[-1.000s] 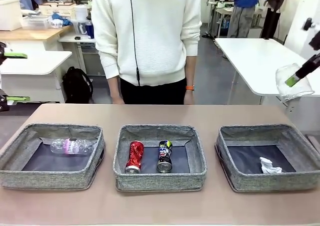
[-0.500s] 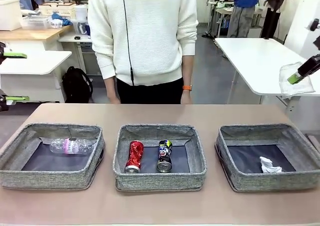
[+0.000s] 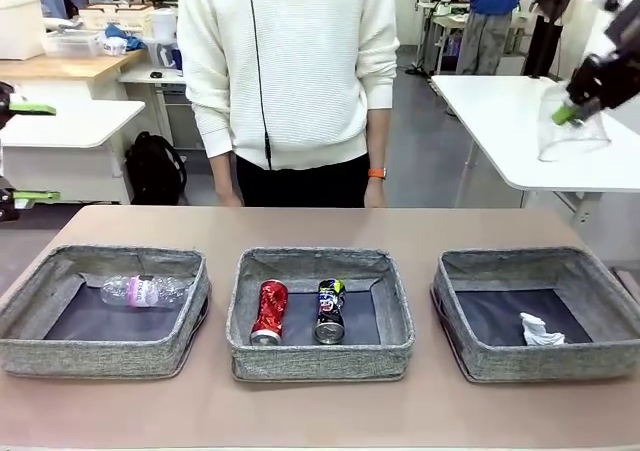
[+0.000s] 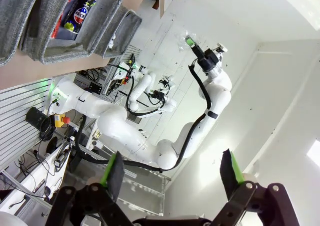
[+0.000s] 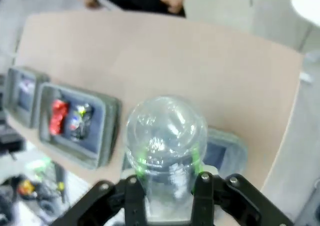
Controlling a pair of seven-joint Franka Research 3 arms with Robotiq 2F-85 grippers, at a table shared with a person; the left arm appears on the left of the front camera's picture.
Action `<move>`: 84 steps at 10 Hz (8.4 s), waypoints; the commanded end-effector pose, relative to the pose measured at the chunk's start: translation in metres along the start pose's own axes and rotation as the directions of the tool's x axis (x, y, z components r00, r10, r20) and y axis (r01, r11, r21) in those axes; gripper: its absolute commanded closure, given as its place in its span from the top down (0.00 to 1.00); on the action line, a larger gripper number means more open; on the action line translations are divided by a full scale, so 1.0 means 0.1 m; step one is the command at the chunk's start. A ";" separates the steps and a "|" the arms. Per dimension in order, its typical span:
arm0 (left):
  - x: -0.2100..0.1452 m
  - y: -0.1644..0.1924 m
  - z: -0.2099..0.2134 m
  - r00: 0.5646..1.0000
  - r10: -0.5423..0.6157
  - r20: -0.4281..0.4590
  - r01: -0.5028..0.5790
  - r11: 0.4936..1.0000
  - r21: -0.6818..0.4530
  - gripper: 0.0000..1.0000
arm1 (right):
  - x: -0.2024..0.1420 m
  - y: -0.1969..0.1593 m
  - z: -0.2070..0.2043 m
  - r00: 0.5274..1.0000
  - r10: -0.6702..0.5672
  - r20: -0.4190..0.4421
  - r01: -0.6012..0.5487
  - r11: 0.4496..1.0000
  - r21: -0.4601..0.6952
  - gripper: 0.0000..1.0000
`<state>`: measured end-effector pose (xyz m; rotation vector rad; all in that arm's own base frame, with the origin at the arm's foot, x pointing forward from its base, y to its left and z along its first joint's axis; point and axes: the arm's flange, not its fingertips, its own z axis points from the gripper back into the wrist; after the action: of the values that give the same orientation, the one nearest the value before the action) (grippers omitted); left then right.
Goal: Sort the waste into the appropriate baskets.
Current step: Pick up the waste item pointed out by the person, then place the picked waste into the Fabric basket indicated by the person.
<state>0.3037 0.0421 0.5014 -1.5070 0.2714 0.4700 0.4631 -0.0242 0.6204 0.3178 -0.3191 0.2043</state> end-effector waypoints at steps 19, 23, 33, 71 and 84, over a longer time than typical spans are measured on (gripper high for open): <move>-0.02 0.00 -0.01 1.000 -0.017 -0.011 0.017 1.000 -0.016 1.00 | 0.73 3.80 -0.03 0.889 0.131 -0.439 -0.152 0.988 -0.014 0.37; -0.02 0.00 -0.01 1.000 -0.017 -0.011 0.017 1.000 -0.016 1.00 | 0.73 3.80 -0.03 0.889 0.131 -0.439 -0.152 0.988 -0.014 0.37; -0.02 0.00 -0.01 1.000 -0.017 -0.011 0.017 1.000 -0.016 1.00 | 0.73 3.80 -0.03 0.889 0.131 -0.439 -0.152 0.988 -0.014 0.37; -0.32 -0.04 1.41 0.981 -0.132 0.145 0.078 0.941 0.329 1.00 | 0.35 6.19 -3.26 0.059 0.997 0.042 -0.891 0.033 0.452 0.97; -0.32 -0.04 1.41 0.981 -0.132 0.145 0.078 0.941 0.329 1.00 | 0.36 5.63 -2.77 0.324 0.946 -0.024 -0.855 0.304 0.420 1.00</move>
<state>0.2625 0.1787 0.5251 -1.1488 0.1284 0.4374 0.4412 0.6297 0.5238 0.4011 -0.1517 1.6383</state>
